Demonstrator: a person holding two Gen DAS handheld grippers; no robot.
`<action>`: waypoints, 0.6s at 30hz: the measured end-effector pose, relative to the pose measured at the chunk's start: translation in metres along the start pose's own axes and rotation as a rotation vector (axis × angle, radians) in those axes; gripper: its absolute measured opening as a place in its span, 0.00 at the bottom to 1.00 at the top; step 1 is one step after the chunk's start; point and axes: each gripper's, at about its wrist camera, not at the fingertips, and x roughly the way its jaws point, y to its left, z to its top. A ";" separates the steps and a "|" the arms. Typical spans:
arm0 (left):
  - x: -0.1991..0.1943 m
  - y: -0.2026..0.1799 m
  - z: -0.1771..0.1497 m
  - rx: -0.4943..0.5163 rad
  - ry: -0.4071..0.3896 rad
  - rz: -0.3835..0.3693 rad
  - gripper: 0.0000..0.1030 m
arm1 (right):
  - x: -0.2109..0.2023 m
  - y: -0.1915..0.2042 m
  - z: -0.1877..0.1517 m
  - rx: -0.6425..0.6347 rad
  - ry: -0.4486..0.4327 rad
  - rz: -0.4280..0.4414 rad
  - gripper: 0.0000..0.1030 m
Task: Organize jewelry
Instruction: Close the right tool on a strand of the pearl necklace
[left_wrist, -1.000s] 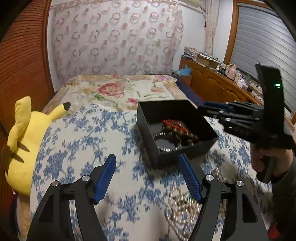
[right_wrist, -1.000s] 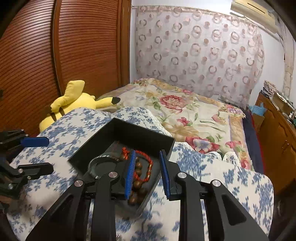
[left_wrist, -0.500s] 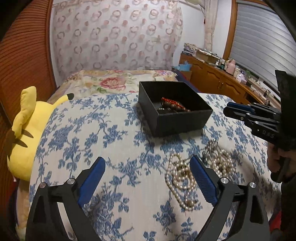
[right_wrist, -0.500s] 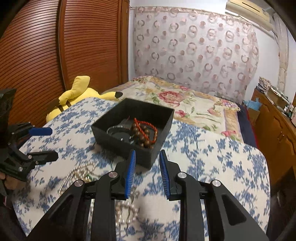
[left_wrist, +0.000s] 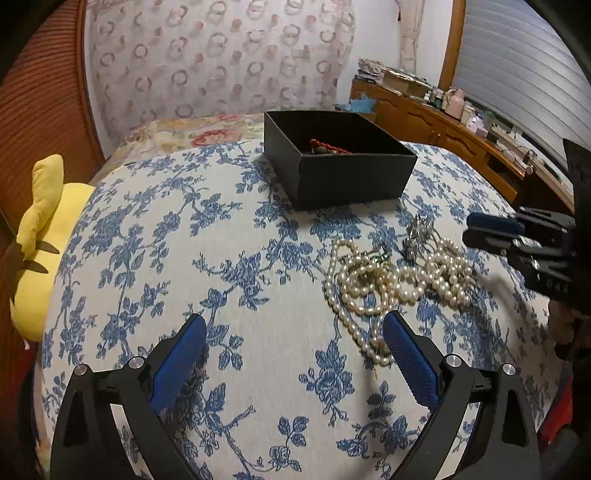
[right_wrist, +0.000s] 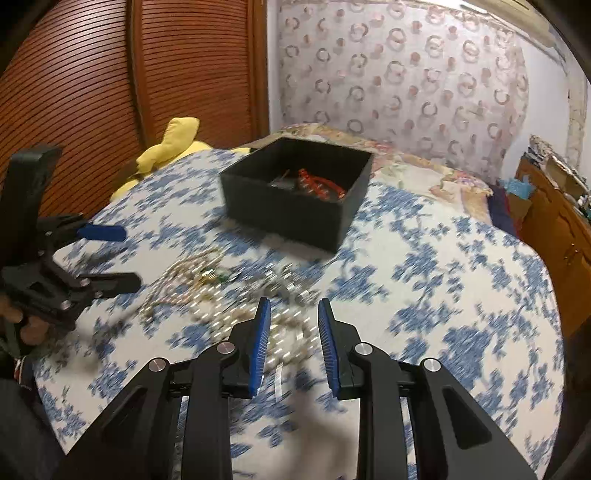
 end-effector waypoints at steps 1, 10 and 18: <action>0.000 0.001 -0.001 -0.003 0.003 -0.003 0.90 | -0.001 0.005 -0.003 0.004 0.001 0.017 0.28; 0.008 0.006 -0.005 -0.005 0.034 0.013 0.90 | 0.000 0.035 -0.016 -0.030 0.031 0.074 0.28; 0.013 -0.001 -0.005 0.038 0.039 0.048 0.93 | 0.010 0.050 -0.019 -0.102 0.068 0.029 0.28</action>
